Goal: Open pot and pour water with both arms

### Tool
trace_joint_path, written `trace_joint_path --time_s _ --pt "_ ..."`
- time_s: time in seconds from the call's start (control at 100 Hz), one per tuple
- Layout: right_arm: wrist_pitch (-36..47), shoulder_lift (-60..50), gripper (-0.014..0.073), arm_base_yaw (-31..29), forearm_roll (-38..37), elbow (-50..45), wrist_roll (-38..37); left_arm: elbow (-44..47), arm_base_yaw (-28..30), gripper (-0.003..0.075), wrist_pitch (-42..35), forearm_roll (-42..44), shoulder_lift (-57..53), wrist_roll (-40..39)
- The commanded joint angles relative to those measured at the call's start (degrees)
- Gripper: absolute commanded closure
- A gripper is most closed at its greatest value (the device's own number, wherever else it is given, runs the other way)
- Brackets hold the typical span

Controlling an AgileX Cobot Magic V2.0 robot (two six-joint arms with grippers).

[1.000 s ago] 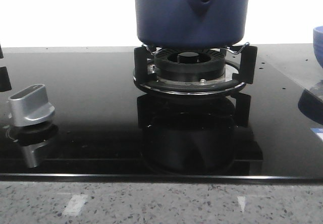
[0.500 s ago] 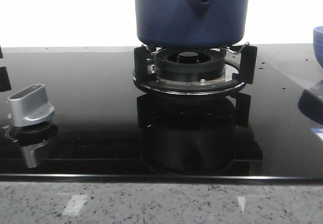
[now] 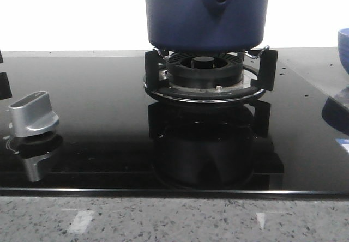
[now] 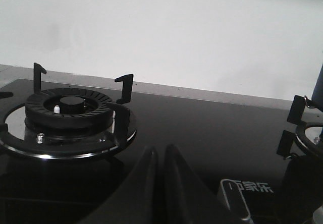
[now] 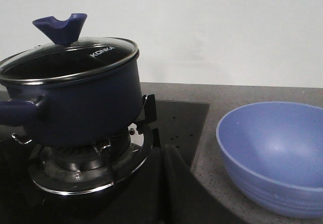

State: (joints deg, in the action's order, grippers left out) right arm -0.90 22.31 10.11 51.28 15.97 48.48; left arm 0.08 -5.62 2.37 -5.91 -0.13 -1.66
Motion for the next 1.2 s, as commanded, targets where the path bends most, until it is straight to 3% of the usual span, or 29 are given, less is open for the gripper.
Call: trace_joint_path --time_s 0.0,1.1,1.19 --pt "2.98 0.31 0.0649 0.09 0.24 1.68 0.78 1.92 0.02 0.0741 -4.04 -0.48 -1.74 -0.63" --pt "3.08 0.4 0.065 0.09 0.24 1.68 0.78 1.81 0.02 0.0741 -3.14 -0.48 -1.74 -0.54" --pt "3.08 0.4 0.065 0.09 -3.45 1.68 -1.92 1.81 0.02 0.0741 -3.14 -0.48 -1.74 -0.54"
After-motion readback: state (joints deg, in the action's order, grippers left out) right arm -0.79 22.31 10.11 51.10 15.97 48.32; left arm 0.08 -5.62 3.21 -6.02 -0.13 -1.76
